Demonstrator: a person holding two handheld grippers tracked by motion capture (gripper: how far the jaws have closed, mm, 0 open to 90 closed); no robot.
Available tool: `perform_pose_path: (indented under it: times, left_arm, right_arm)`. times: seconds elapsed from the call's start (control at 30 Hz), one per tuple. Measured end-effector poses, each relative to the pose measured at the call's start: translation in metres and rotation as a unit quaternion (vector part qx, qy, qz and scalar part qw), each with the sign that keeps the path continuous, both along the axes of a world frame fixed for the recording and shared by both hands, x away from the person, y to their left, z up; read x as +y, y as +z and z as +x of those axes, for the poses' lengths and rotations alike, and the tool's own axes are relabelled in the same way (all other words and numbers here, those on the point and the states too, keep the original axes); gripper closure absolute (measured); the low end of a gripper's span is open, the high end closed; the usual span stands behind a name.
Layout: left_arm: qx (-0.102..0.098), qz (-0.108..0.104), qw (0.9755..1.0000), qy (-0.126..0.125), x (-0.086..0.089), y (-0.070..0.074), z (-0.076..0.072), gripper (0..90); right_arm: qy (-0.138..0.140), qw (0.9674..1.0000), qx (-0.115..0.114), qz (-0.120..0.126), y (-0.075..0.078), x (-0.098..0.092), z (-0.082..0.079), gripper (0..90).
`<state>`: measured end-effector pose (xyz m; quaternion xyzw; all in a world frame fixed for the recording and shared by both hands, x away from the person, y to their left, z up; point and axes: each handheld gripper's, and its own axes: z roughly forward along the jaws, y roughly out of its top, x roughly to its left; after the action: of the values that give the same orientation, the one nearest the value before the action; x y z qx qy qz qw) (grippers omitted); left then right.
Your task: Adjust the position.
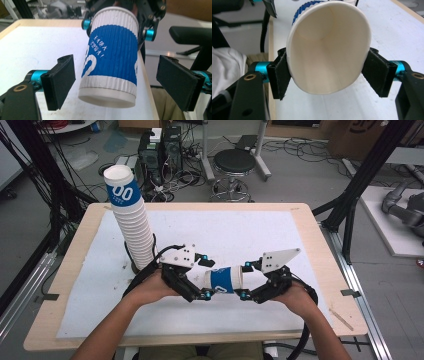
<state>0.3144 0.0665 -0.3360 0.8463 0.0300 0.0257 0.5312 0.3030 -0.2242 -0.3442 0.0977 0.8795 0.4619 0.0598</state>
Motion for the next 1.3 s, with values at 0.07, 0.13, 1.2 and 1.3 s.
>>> perform_pose_path:
  times: [0.07,0.13,1.2,1.3]
  left_arm:
    - [-0.003,0.017,0.9999,-0.001,-0.002,0.002,0.001,15.6]
    - [-0.004,0.032,0.9995,-0.001,-0.005,0.003,0.002,15.6]
    - [0.010,0.141,0.9898,-0.019,-0.034,-0.013,0.006,23.7]
    - [0.010,0.146,0.9889,-0.026,-0.036,-0.014,0.006,27.1]
  right_arm:
    - [0.003,0.9999,-0.006,-0.014,0.005,0.001,0.001,28.8]
    - [0.006,0.9995,-0.010,-0.030,0.011,0.003,0.002,28.8]
    - [0.049,0.9804,-0.032,-0.188,0.032,0.047,0.000,28.5]
    - [0.050,0.9789,-0.031,-0.195,0.030,0.049,0.000,28.5]
